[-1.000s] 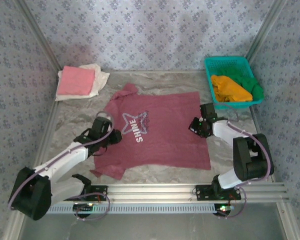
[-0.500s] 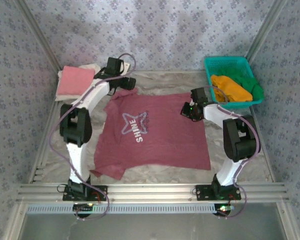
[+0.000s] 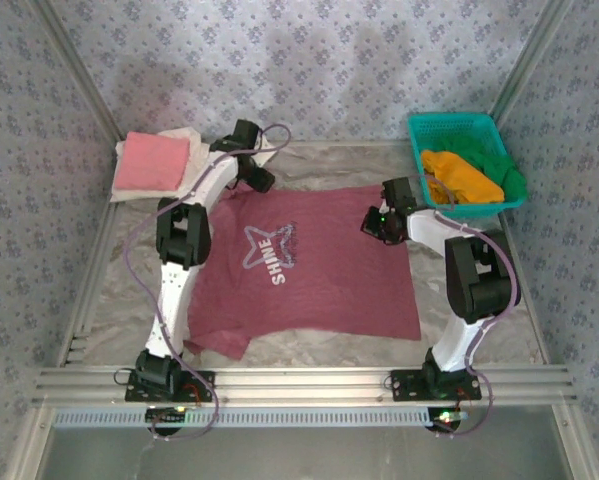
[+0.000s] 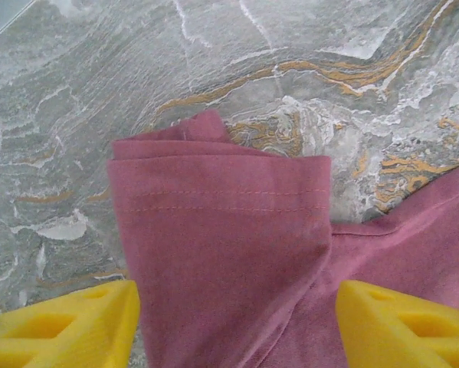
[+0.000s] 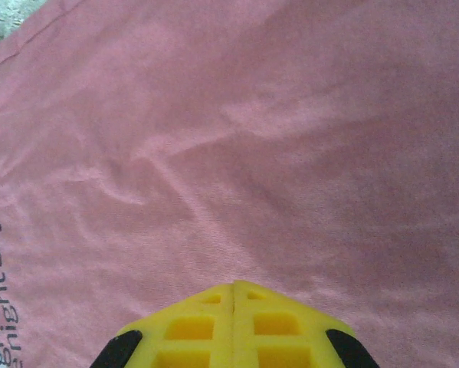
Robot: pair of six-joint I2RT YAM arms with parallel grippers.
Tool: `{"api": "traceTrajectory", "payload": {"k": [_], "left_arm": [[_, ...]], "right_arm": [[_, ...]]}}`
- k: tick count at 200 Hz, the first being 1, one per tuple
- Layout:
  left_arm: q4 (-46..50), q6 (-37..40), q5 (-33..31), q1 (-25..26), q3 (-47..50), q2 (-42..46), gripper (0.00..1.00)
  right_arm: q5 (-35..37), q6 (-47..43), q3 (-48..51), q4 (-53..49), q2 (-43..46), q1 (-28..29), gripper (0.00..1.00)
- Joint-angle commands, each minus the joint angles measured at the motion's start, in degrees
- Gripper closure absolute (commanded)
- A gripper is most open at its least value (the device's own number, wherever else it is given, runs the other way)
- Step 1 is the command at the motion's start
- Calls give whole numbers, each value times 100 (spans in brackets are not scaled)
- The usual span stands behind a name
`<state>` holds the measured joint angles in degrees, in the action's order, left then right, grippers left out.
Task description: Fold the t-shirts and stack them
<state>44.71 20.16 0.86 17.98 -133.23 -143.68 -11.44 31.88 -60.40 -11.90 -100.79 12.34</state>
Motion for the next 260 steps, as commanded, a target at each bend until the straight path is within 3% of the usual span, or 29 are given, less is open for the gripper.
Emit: {"api": "traceTrajectory", "payload": {"k": [1,23,48,76,95,111,136,216,260], "left_arm": [[309,202,143,-78,-239,-82,34],[298,268,173,-101,-184,-80,46],[420,268,300,-84,-60,12,24],[-19,437,212,-74,432,156,23],[155,499,10,-99,83,-102,42],[83,419,-105,-127,-9,-161,75],[-94,229,-218,-176,-37,-67,86],[-312,-528,-34,-696,-284,24,84],[-431,-1089,-435,-1039,-768,-178,80]], "right_arm": [[-103,-41,79,49,-79,-65,100],[-136,-41,95,68,-107,-96,100],[-170,-41,89,76,-103,-126,100],[-249,-28,116,104,-90,-152,100],[-271,-24,116,92,-73,-147,100],[-222,-24,134,96,-47,-151,100],[-143,0,169,81,-128,-191,100],[-337,161,261,240,-380,-307,100],[-332,164,245,222,-430,-342,100]]}}
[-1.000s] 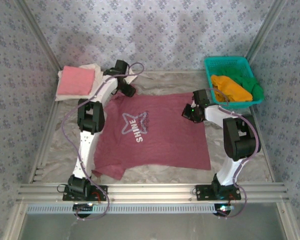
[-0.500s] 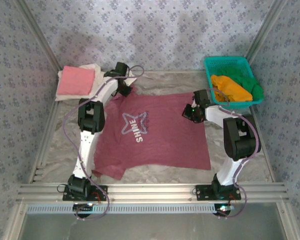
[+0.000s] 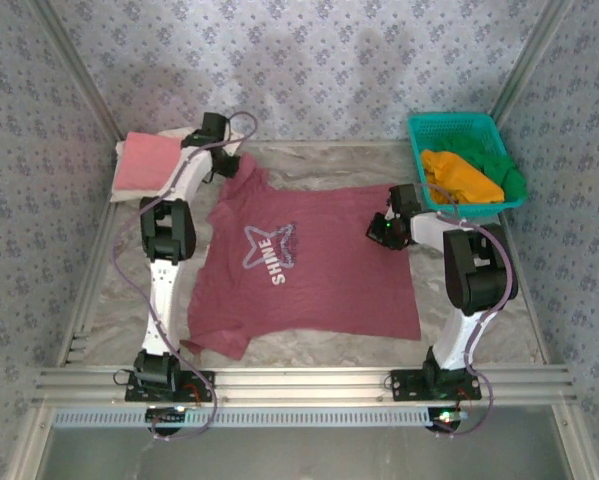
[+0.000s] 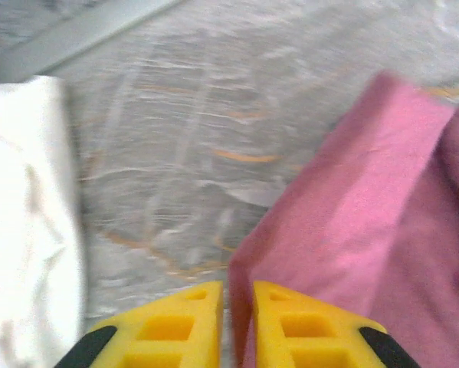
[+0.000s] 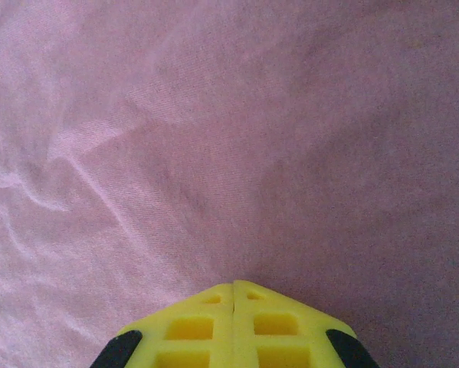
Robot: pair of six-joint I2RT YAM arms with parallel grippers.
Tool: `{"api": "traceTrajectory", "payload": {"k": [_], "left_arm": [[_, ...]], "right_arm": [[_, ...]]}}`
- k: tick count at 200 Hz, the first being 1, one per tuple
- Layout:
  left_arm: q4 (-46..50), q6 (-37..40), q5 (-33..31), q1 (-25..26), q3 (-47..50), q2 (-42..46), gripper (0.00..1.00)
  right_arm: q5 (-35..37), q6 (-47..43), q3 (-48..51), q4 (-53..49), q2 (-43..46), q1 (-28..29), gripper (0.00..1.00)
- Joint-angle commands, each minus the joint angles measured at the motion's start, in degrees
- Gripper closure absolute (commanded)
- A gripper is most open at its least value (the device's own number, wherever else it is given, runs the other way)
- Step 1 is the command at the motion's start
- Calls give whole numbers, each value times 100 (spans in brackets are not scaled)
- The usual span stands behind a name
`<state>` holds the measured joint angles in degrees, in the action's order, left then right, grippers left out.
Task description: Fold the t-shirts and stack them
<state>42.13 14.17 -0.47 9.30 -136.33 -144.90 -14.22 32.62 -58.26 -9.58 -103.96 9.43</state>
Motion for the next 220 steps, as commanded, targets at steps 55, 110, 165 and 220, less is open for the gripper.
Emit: {"api": "traceTrajectory", "payload": {"k": [55,110,165,220], "left_arm": [[142,-1096,225,-523,-1380,-3,45],[-1076,-1913,359,190,2635,1859,57],[-2273,-3024,195,476,5253,2882,62],[-1808,-3515,17,467,4515,2007,65]], "right_arm": [[-102,91,-40,-66,14,-73,100],[45,-184,-412,-409,-19,75,100],[654,-367,-1234,-815,-476,199,100],[957,28,-2222,-1165,-1468,99,100]]}}
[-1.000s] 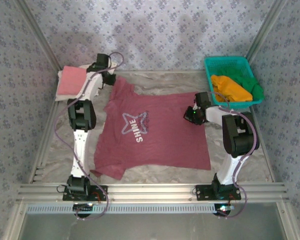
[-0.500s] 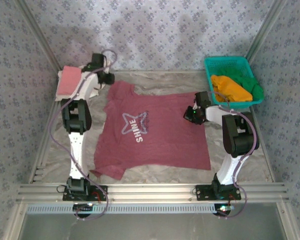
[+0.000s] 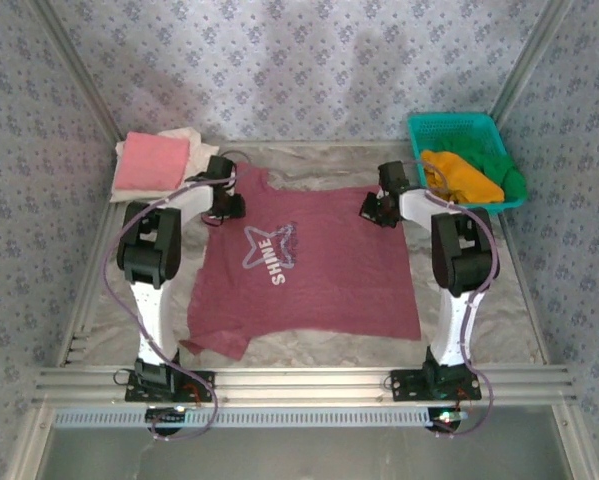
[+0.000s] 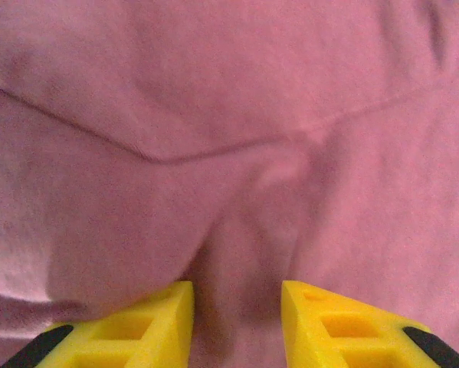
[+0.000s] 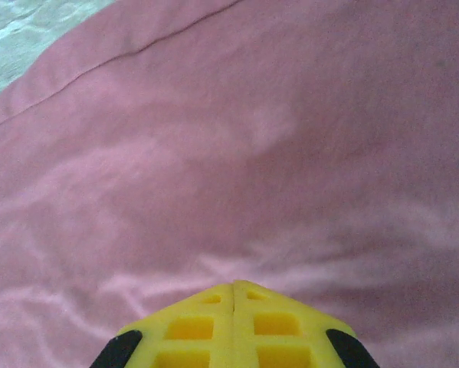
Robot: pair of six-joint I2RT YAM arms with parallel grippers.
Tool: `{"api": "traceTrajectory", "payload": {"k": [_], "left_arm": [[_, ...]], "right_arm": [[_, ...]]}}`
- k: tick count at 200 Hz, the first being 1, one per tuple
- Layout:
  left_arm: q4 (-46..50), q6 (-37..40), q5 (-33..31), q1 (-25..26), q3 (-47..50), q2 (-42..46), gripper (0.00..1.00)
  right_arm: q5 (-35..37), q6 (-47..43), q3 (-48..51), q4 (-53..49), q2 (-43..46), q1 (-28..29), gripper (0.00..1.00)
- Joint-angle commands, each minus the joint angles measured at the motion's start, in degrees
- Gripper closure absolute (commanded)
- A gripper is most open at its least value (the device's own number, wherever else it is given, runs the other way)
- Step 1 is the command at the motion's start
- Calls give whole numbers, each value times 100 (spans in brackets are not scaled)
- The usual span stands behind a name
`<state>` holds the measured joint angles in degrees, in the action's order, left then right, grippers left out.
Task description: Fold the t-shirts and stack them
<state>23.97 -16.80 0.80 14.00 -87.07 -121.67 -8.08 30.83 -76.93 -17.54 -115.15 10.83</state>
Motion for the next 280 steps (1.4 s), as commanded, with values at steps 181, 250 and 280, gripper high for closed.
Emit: {"api": "traceTrajectory", "payload": {"k": [181,250,280], "left_arm": [[2323,-269,-106,-335,-5829,-1621,53],[-82,-1588,-430,-431,2833,4415,34],[715,-2070,-262,-458,4279,5683,36]], "right_arm": [[-128,580,-5279,-1467,-2297,-351,100],[-260,-466,-179,11,2008,537,78],[-159,-355,2388,659,3567,649,73]]}}
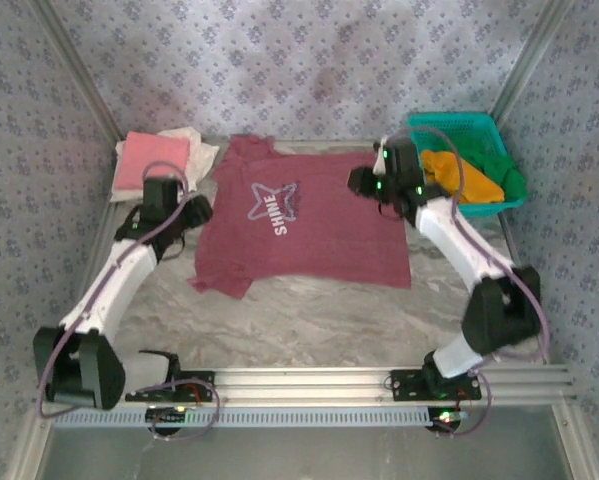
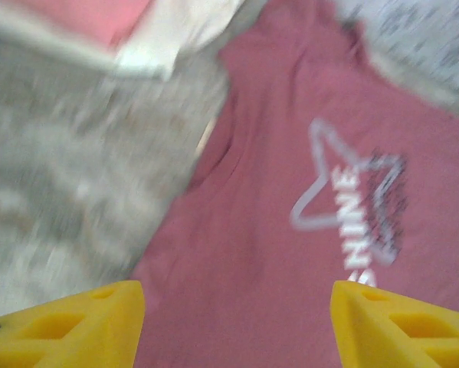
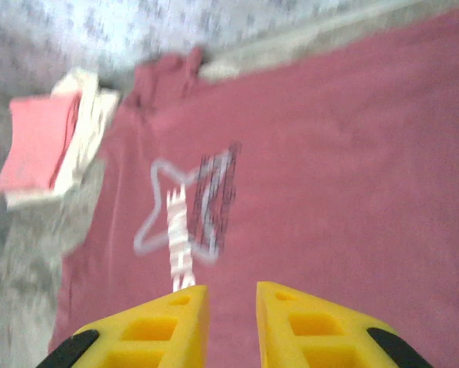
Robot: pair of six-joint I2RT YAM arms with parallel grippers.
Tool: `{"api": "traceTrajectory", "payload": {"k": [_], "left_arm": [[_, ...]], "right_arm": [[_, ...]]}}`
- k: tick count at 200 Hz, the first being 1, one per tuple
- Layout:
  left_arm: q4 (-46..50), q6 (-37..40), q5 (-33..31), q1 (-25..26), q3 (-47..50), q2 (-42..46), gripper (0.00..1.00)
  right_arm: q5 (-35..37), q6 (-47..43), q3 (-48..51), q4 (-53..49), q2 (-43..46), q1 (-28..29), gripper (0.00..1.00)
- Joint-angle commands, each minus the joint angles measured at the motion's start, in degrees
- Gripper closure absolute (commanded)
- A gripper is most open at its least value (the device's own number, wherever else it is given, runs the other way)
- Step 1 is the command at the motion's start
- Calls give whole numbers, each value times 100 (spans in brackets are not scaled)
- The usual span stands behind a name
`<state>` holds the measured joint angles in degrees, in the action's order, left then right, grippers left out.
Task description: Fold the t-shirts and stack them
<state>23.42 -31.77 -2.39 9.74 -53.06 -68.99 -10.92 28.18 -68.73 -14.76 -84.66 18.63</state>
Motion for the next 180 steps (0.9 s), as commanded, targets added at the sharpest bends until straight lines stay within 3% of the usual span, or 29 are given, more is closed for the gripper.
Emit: {"api": "traceTrajectory", "payload": {"k": [1,26,51,83,147,168,180], "left_arm": [[791,-583,65,-33,908,454,37],[1025,-829,134,-187,1654,1155,41],[968,-840,265,-294,1978,1347,46],[79,-909,829,-415,2262,947,45],[-611,-665,766,-534,2241,40,38],[-853,-578,835,-557,2217,-310,42],[-915,-523,853,-560,2179,-470,51]], "right_arm": [[121,-84,1632,393,559,-136,73],[128,302,2684,211,1238,-354,73],[-7,453,3095,161,1454,-604,73],[16,337,3095,238,1310,-701,73],[-16,370,3194,500,1199,-735,73],[69,392,3241,494,1192,-738,73],[79,422,3273,500,1190,-752,73]]}}
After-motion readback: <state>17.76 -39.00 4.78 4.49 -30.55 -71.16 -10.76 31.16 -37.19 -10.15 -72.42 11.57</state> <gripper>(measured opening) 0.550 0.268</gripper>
